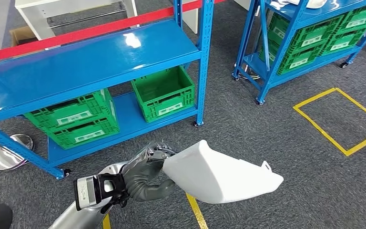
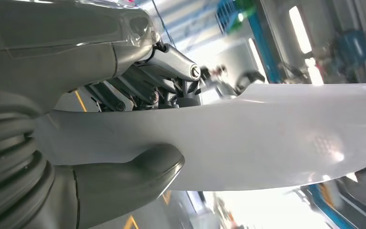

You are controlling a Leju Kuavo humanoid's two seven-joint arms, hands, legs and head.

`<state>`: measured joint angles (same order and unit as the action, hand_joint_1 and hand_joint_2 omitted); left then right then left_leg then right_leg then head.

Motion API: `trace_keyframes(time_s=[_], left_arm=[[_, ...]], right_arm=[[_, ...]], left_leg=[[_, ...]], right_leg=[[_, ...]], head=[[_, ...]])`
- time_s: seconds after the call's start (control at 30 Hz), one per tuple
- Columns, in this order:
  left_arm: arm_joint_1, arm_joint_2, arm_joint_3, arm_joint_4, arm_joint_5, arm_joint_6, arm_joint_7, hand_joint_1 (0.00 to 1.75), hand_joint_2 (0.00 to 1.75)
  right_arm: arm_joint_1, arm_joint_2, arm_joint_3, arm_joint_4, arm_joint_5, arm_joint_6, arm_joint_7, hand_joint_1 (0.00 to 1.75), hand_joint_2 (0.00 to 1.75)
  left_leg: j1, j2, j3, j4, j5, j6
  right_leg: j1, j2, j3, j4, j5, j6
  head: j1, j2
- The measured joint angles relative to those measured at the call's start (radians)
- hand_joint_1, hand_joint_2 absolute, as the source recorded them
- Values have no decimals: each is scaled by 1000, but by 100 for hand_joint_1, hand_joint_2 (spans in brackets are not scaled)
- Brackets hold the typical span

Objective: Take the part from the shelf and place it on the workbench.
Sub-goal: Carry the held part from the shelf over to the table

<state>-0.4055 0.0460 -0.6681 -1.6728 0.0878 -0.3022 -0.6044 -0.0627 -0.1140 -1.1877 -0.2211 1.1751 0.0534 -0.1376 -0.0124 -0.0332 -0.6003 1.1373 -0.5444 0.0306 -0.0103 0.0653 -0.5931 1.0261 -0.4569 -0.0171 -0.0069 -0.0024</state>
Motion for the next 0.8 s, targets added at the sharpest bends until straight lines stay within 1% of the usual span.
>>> trace_keyframes(time_s=[0.03,0.07,0.1,0.13,0.17,0.2,0.23,0.27,0.3,0.33,0.37,0.4,0.43,0.47,0.5,0.53,0.57,0.6,0.67,0.7,0.73,0.77,0.8], left_arm=[[-10,-4,-2,8,10,-8,1,175,175],[-19,-8,-4,14,19,-15,2,175,175],[-28,-11,-5,20,25,-21,2,175,175],[-34,-15,-6,24,29,-26,2,175,175],[-38,-19,-7,26,32,-31,3,175,175],[-40,-25,-8,28,33,-34,3,175,175],[-40,-29,-10,27,33,-37,5,175,175],[-37,-33,-11,24,30,-39,8,175,175],[-33,-35,-13,22,25,-41,14,175,175],[-26,-35,-14,19,19,-41,20,175,175],[-18,-34,-15,16,12,-41,26,175,175],[-11,-34,-16,12,6,-41,31,175,175],[-5,-34,-17,8,1,-41,34,175,175],[-1,-34,-17,3,-3,-40,37,175,175],[3,-34,-17,-3,-7,-40,40,175,175],[5,-34,-17,-9,-11,-41,42,175,175],[7,-34,-17,-16,-16,-41,43,175,175],[11,-33,-16,-23,-22,-42,45,175,175],[23,-32,-15,-37,-35,-45,47,175,175],[30,-31,-14,-44,-43,-47,47,175,175],[36,-31,-12,-50,-50,-50,47,175,175],[42,-29,-11,-56,-57,-53,47,175,175],[48,-28,-8,-61,-64,-55,47,175,175]], right_arm=[[-4,1,0,0,0,0,-2,0,0],[-8,2,0,0,0,-1,-5,0,0],[-12,2,1,0,0,-1,-8,0,0],[-14,1,1,0,0,-1,-10,0,0],[-14,-1,1,1,0,-1,-11,0,0],[-14,-4,1,1,-1,-1,-12,0,0],[-13,-7,1,1,-1,-1,-13,0,0],[-14,-13,1,0,0,-1,-13,0,0],[-16,-17,1,0,0,-1,-12,0,0],[-18,-20,1,0,2,0,-10,0,0],[-17,-22,1,-1,3,0,-6,0,0],[-15,-23,1,-1,5,1,-3,0,0],[-13,-24,1,-1,6,2,0,0,0],[-10,-25,1,-1,7,2,2,0,0],[-9,-26,1,-1,8,3,3,0,0],[-9,-27,1,-1,8,5,4,0,0],[-10,-27,1,-1,10,7,4,0,0],[-10,-26,2,-2,13,10,3,0,0],[-7,-25,2,-2,19,14,1,0,0],[-6,-24,3,-2,22,16,-2,0,0],[-5,-25,3,-2,24,17,-4,0,0],[-6,-25,4,-2,26,18,-6,0,0],[-8,-26,5,-2,28,18,-8,0,0]], left_leg=[[-1,-24,34,-68,25,13],[-4,-44,55,-111,37,23],[-5,-55,65,-135,38,29],[-7,-49,66,-141,39,29],[-6,-38,69,-150,43,28],[-4,-26,73,-159,50,25],[-1,-13,78,-168,56,22],[2,2,81,-175,62,20],[2,17,80,-176,63,19],[2,32,79,-176,64,19],[2,48,78,-176,64,19],[2,63,77,-175,63,18],[3,76,76,-174,63,17],[5,87,76,-172,61,14],[6,98,75,-167,58,8],[4,108,74,-161,54,2],[3,116,72,-155,50,-5],[0,122,71,-151,47,-11],[-1,133,70,-149,46,-18],[1,130,68,-146,41,-22],[3,115,61,-132,27,-27],[5,93,46,-97,1,-32],[7,67,20,-40,-35,-35]], right_leg=[[1,11,-2,0,3,2],[-1,21,-6,-1,8,6],[-4,32,-11,-2,13,13],[-6,43,-16,-5,18,21],[-9,50,-20,-6,22,27],[-9,42,-24,-3,21,32],[-8,22,-33,15,8,36],[-8,-4,-52,55,-18,41],[-7,-31,-78,115,-53,47],[-9,-46,-108,185,-88,54],[-11,-54,-132,242,-111,61],[-13,-58,-139,269,-117,66],[-16,-62,-125,254,-104,69],[-19,-68,-91,198,-77,72],[-21,-84,-47,121,-52,75],[-21,-98,-11,56,-31,73],[-20,-106,12,12,-21,67],[-19,-111,19,-5,-19,58],[-17,-95,13,0,-18,40],[-18,-88,10,0,-16,34],[-19,-80,8,0,-14,27],[-20,-73,4,-1,-10,21],[-19,-65,0,-1,-7,16]], head=[[3,0],[3,0],[3,0],[3,0],[1,0],[1,0],[2,0],[3,0],[4,0],[5,0],[4,0],[5,0],[5,0],[5,0],[5,0],[5,0],[4,0],[4,0],[3,0],[3,0],[2,0],[1,0],[1,0]])
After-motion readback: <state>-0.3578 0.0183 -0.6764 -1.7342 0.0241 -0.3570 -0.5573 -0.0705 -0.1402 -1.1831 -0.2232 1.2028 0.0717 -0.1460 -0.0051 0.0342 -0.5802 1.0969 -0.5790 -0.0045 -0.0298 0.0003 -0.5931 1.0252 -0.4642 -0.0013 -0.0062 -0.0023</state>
